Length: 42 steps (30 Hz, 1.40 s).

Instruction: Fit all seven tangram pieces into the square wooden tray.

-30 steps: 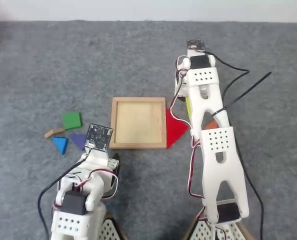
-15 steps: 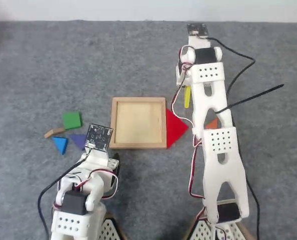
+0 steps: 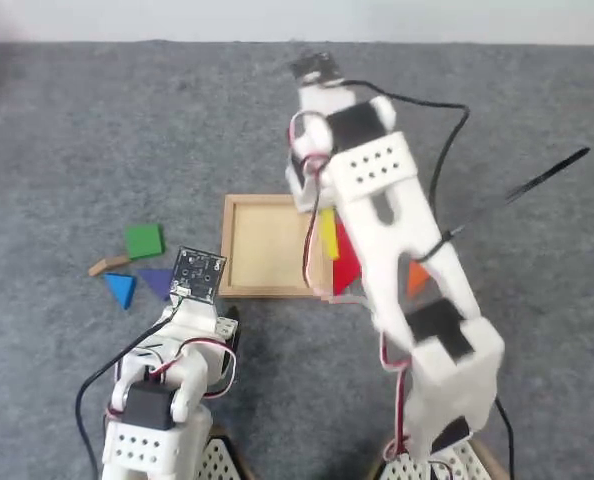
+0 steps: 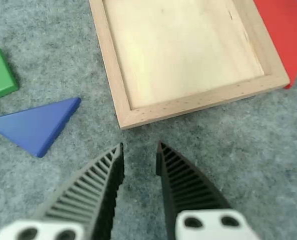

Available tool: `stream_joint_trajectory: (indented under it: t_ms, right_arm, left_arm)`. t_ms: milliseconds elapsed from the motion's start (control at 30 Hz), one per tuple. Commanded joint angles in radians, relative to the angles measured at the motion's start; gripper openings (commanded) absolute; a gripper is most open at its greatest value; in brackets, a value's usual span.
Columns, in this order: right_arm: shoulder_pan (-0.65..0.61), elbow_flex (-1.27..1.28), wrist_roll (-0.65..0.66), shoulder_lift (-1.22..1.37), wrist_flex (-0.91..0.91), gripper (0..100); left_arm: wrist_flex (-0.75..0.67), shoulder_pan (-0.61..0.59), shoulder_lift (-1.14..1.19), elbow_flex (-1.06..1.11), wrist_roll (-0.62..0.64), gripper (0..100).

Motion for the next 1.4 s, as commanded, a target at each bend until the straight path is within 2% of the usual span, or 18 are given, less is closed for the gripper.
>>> stream_joint_trajectory:
  t_ms: [0, 167, 367, 600, 667, 733, 800, 967, 1100, 1167, 1233, 1367]
  right_arm:
    - [-0.035, 0.110, -0.098, -0.091, -0.120, 0.6]
    - [-0.143, 0.157, -0.153, -0.012, -0.231, 0.7]
    - [-0.239, 0.157, -0.175, 0.007, -0.263, 0.7]
    - [-0.219, 0.160, -0.169, -0.015, -0.236, 0.7]
    - [-0.216, 0.160, -0.169, -0.022, -0.239, 0.7]
    - [-0.216, 0.160, -0.169, -0.022, -0.236, 0.7]
    - [-0.216, 0.175, -0.167, -0.019, -0.236, 0.7]
    - [-0.217, 0.232, -0.167, -0.016, -0.298, 0.7]
    - [-0.222, 0.288, -0.169, -0.016, -0.398, 0.7]
    - [-0.222, 0.307, -0.173, -0.016, -0.450, 0.7]
    - [-0.222, 0.315, -0.175, -0.016, -0.499, 0.7]
    - [-0.222, 0.316, -0.198, -0.013, -0.572, 0.7]
  left_arm:
    - [0.003, 0.003, -0.017, -0.008, 0.006, 10]
    - [0.003, 0.003, -0.017, -0.008, 0.006, 10]
    - [0.003, 0.049, -0.017, -0.008, 0.009, 10]
    - [0.003, 0.152, -0.017, -0.008, 0.009, 10]
    - [0.003, 0.133, -0.015, -0.007, 0.003, 10]
    - [0.003, 0.012, -0.015, -0.007, 0.002, 10]
    - [0.003, -0.203, -0.015, -0.008, -0.038, 10]
    - [0.000, -0.732, -0.017, -0.008, -0.351, 10]
    - [-0.012, -1.128, -0.018, -0.008, -0.440, 10]
    - [-0.009, -1.224, -0.018, -0.008, -0.440, 10]
    - [-0.009, -1.272, -0.017, -0.008, -0.440, 10]
    - [-0.009, -1.312, -0.015, -0.008, -0.440, 10]
